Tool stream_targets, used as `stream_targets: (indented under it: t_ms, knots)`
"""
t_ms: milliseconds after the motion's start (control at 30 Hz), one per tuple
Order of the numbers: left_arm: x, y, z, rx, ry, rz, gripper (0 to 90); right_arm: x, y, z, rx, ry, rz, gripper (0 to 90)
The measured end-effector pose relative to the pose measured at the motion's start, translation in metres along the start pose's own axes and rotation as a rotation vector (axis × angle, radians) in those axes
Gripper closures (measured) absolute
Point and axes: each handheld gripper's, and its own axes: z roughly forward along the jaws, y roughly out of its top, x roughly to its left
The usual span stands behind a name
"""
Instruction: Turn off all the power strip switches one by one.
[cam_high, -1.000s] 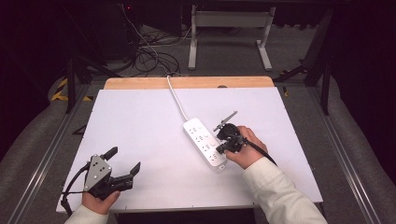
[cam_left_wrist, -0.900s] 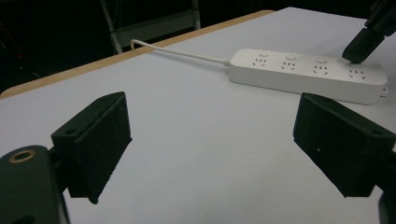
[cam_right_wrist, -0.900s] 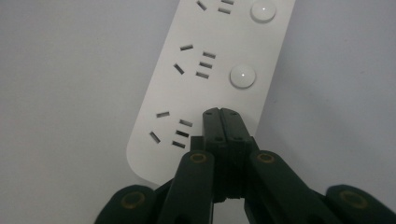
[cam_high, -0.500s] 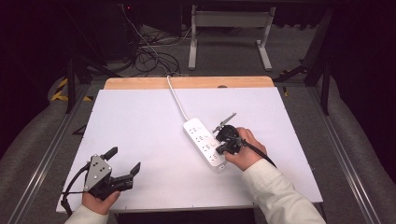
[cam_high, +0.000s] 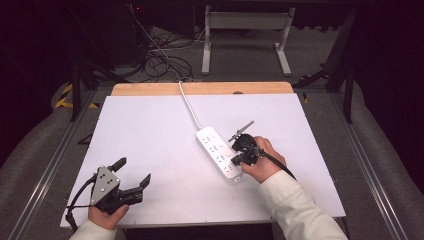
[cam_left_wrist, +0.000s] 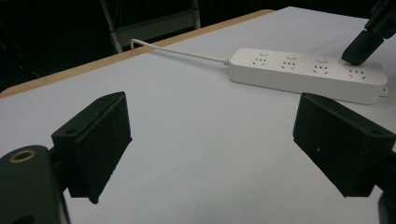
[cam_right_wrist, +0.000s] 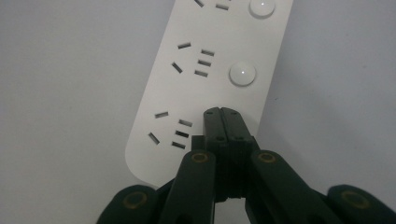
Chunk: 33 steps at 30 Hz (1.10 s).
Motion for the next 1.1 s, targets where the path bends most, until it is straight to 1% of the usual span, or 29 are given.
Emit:
stream_targets:
  t_ms: [133, 300, 400, 467, 533, 600, 633, 667, 700, 767, 800, 833, 867, 1100]
  knots:
    - [-0.001, 0.0, 0.0, 0.0, -0.003, -0.001, 12.1, -0.001, 0.001, 0.0, 0.006, 0.005, 0.005, 90.0]
    - [0.0, 0.0, 0.0, -0.002, -0.002, 0.001, 12.1, 0.0, 0.002, 0.001, 0.015, -0.001, 0.005, 90.0]
    - [0.0, 0.0, 0.0, -0.001, -0.005, -0.001, 12.1, -0.003, 0.002, 0.002, 0.025, 0.021, 0.015, 90.0]
    - [0.0, 0.0, 0.0, 0.0, -0.005, 0.002, 12.1, -0.004, 0.003, 0.002, 0.03, 0.023, 0.011, 90.0]
    - [-0.001, 0.0, 0.0, -0.002, -0.003, -0.002, 12.1, -0.002, 0.004, 0.002, 0.031, 0.01, 0.008, 90.0]
    - [0.0, 0.0, 0.0, -0.002, 0.0, -0.002, 12.1, 0.001, 0.005, 0.002, 0.024, 0.006, -0.01, 90.0]
    - [0.001, 0.0, 0.0, -0.002, -0.002, -0.002, 12.1, 0.004, 0.005, -0.003, -0.02, -0.014, -0.04, 90.0]
    - [0.001, 0.0, 0.0, -0.002, -0.002, -0.002, 12.1, 0.004, 0.005, -0.003, -0.02, -0.014, -0.04, 90.0]
    - [0.001, 0.0, 0.0, 0.001, -0.001, -0.001, 12.1, 0.003, 0.005, -0.014, -0.113, 0.014, -0.034, 90.0]
    - [0.001, 0.0, 0.001, -0.001, 0.0, -0.002, 12.1, 0.002, 0.006, -0.027, -0.202, 0.028, -0.029, 90.0]
    - [0.001, 0.0, 0.001, -0.001, 0.0, -0.002, 12.1, 0.002, 0.006, -0.027, -0.202, 0.028, -0.029, 90.0]
    - [0.001, 0.0, 0.001, 0.001, 0.0, -0.001, 12.1, 0.002, 0.006, -0.031, -0.224, 0.029, -0.031, 90.0]
    - [0.0, 0.0, 0.001, 0.001, 0.001, 0.002, 12.1, 0.001, 0.006, -0.033, -0.233, 0.03, -0.037, 90.0]
    - [0.0, 0.0, 0.0, -0.001, 0.002, 0.002, 12.1, -0.001, 0.006, -0.032, -0.258, 0.02, -0.033, 90.0]
